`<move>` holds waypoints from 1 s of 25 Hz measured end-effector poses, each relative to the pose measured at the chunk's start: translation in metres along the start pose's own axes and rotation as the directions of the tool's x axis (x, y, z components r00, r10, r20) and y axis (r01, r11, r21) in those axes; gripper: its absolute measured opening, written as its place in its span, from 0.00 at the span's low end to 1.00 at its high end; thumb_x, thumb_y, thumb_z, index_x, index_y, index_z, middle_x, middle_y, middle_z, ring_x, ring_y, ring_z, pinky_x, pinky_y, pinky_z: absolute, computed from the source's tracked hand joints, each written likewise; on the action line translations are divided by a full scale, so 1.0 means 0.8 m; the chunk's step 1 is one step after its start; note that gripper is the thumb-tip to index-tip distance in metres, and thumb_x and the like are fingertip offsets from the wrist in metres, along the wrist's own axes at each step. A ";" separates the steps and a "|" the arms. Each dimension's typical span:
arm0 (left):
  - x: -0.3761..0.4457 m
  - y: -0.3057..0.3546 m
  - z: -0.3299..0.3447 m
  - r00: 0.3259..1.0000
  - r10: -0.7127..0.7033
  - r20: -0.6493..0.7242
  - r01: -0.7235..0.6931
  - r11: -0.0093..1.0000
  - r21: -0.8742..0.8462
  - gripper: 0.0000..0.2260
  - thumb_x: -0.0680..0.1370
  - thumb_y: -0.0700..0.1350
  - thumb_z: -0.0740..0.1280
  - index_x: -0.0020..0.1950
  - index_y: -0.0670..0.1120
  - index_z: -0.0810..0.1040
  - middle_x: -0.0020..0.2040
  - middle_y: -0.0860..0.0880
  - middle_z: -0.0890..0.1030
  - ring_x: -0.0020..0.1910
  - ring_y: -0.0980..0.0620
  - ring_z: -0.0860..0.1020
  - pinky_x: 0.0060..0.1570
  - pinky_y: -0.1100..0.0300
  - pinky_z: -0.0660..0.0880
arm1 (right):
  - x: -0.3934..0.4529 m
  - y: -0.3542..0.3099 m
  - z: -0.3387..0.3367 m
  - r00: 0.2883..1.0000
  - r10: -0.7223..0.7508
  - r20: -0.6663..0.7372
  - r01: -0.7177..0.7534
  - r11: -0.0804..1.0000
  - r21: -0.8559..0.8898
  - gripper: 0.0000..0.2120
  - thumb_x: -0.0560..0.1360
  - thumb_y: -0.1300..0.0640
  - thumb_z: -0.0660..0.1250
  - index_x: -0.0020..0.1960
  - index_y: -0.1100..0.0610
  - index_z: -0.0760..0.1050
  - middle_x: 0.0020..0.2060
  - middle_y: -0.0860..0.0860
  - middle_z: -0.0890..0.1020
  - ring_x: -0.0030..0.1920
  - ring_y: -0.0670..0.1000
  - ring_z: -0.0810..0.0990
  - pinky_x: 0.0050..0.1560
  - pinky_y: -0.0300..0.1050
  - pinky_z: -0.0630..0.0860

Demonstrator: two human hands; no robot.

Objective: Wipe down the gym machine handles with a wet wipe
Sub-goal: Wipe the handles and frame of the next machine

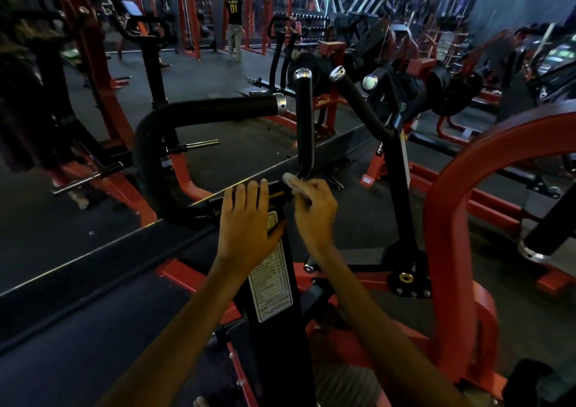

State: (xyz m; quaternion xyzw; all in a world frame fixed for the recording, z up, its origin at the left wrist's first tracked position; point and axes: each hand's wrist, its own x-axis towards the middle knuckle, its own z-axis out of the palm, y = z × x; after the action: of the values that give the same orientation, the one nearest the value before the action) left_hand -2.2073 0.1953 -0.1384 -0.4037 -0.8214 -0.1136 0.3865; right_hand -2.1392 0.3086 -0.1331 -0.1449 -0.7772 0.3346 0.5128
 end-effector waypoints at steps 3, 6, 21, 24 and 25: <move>0.001 -0.001 0.000 1.000 -0.002 0.010 0.002 1.000 0.005 0.35 0.69 0.63 0.68 0.64 0.37 0.73 0.55 0.40 0.77 0.52 0.42 0.76 0.56 0.47 0.72 | 0.007 0.004 -0.001 1.000 -0.017 -0.017 0.017 1.000 -0.011 0.11 0.73 0.69 0.67 0.54 0.62 0.80 0.44 0.50 0.75 0.42 0.37 0.75 0.47 0.27 0.73; 0.000 0.001 -0.002 1.000 -0.006 0.019 0.006 1.000 0.011 0.35 0.70 0.63 0.66 0.65 0.37 0.73 0.55 0.41 0.77 0.52 0.42 0.76 0.56 0.47 0.72 | 0.052 0.003 -0.011 0.998 -0.059 -0.037 0.057 0.997 -0.051 0.07 0.72 0.69 0.68 0.48 0.64 0.81 0.42 0.52 0.77 0.42 0.34 0.76 0.47 0.24 0.71; -0.001 0.000 0.000 0.999 -0.015 0.029 0.015 1.000 0.002 0.34 0.71 0.63 0.63 0.66 0.37 0.72 0.57 0.40 0.77 0.55 0.41 0.77 0.58 0.46 0.72 | 0.145 0.003 -0.017 0.996 -0.090 0.018 0.091 0.976 -0.199 0.09 0.69 0.74 0.64 0.40 0.65 0.81 0.41 0.53 0.82 0.39 0.36 0.74 0.47 0.25 0.70; 0.000 -0.001 0.002 0.999 -0.023 0.041 0.023 1.000 -0.003 0.34 0.71 0.63 0.62 0.66 0.37 0.73 0.58 0.40 0.77 0.56 0.41 0.77 0.59 0.45 0.72 | 0.173 0.009 -0.010 0.994 -0.093 0.059 0.106 0.955 -0.277 0.07 0.70 0.71 0.66 0.43 0.64 0.81 0.42 0.56 0.82 0.42 0.41 0.75 0.47 0.24 0.68; 0.001 -0.001 0.002 0.999 -0.021 0.043 0.021 1.000 -0.003 0.34 0.71 0.63 0.63 0.66 0.37 0.73 0.58 0.40 0.77 0.56 0.41 0.77 0.59 0.45 0.72 | 0.186 0.011 -0.007 0.993 -0.087 0.074 0.105 0.949 -0.298 0.07 0.70 0.70 0.66 0.44 0.64 0.81 0.42 0.57 0.82 0.43 0.44 0.75 0.46 0.22 0.67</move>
State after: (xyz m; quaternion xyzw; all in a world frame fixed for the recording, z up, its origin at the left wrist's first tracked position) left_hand -2.2092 0.1961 -0.1392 -0.3980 -0.8336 -0.1105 0.3668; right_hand -2.1996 0.4017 -0.0332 -0.1731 -0.8403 0.1911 0.4769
